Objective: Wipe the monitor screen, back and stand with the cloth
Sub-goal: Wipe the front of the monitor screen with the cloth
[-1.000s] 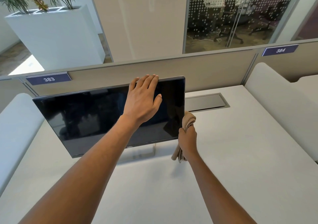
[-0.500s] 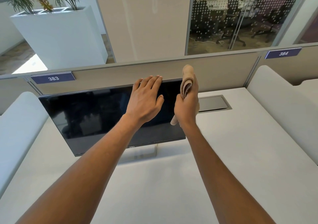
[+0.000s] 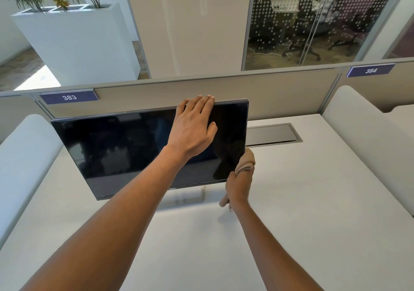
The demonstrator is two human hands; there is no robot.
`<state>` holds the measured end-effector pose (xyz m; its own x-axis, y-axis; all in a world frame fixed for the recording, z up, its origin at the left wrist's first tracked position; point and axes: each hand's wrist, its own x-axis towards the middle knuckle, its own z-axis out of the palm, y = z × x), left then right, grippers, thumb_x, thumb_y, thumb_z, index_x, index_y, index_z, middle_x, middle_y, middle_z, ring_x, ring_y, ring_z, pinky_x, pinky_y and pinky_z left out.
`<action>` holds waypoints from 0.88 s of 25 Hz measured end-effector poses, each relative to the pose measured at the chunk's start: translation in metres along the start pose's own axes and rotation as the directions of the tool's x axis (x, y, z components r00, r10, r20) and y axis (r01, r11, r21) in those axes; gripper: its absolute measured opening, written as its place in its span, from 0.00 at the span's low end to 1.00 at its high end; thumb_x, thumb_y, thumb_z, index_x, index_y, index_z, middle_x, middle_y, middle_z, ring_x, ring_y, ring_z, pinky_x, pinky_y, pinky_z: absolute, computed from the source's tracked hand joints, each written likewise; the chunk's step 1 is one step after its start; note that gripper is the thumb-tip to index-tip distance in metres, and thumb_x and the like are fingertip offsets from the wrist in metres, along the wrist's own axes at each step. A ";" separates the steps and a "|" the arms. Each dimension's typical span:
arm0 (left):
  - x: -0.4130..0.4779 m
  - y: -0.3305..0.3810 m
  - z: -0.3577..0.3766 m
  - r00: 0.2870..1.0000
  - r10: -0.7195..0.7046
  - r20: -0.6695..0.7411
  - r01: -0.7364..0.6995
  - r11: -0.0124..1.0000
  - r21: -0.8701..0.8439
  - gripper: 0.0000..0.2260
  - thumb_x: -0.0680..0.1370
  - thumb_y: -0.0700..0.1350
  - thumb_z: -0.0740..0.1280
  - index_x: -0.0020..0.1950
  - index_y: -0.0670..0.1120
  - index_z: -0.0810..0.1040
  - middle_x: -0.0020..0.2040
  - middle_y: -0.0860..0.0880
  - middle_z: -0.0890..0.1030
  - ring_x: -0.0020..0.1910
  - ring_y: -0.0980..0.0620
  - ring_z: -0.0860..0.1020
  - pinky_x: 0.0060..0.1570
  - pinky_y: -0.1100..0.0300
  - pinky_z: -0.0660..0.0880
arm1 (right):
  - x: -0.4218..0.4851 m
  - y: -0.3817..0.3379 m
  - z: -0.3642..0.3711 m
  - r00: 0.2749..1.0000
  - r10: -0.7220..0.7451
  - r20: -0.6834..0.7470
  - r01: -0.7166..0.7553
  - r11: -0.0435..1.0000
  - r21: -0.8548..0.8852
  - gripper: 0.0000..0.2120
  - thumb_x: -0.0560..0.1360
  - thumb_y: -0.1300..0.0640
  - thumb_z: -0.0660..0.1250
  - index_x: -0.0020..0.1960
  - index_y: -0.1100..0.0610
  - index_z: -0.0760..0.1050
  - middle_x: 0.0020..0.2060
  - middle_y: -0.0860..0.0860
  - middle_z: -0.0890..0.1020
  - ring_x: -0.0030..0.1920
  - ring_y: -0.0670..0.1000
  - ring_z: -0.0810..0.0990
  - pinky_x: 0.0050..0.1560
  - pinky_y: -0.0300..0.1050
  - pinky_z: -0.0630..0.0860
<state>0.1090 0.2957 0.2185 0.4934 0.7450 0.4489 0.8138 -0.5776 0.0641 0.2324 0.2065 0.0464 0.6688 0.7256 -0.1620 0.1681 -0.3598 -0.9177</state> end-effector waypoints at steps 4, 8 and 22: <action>-0.001 -0.001 0.000 1.000 0.002 -0.002 -0.002 1.000 -0.014 0.29 0.81 0.55 0.56 0.82 0.47 0.64 0.80 0.48 0.69 0.79 0.47 0.65 0.81 0.45 0.55 | 0.000 -0.050 -0.009 0.997 0.029 -0.077 -0.018 0.990 0.143 0.22 0.82 0.67 0.63 0.73 0.52 0.68 0.59 0.49 0.78 0.59 0.56 0.82 0.62 0.53 0.80; -0.001 -0.001 -0.001 1.000 0.010 -0.002 -0.010 1.000 -0.010 0.29 0.81 0.54 0.56 0.82 0.47 0.64 0.80 0.47 0.69 0.79 0.47 0.65 0.80 0.45 0.56 | 0.015 -0.112 -0.016 0.968 -0.193 -0.159 0.229 0.939 0.255 0.21 0.80 0.67 0.64 0.69 0.51 0.69 0.59 0.50 0.79 0.57 0.53 0.81 0.64 0.58 0.80; 0.000 -0.003 0.000 1.000 0.010 -0.006 -0.010 1.000 -0.025 0.26 0.83 0.50 0.56 0.82 0.46 0.65 0.80 0.47 0.70 0.80 0.45 0.65 0.81 0.46 0.55 | 0.018 -0.036 0.019 0.974 -0.153 -0.168 0.156 0.988 0.000 0.25 0.81 0.55 0.64 0.76 0.49 0.64 0.66 0.51 0.78 0.61 0.54 0.82 0.65 0.54 0.81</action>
<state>0.1067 0.2977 0.2179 0.4997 0.7371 0.4550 0.8009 -0.5933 0.0815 0.2245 0.2433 0.0698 0.7473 0.6630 0.0441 0.2702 -0.2425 -0.9318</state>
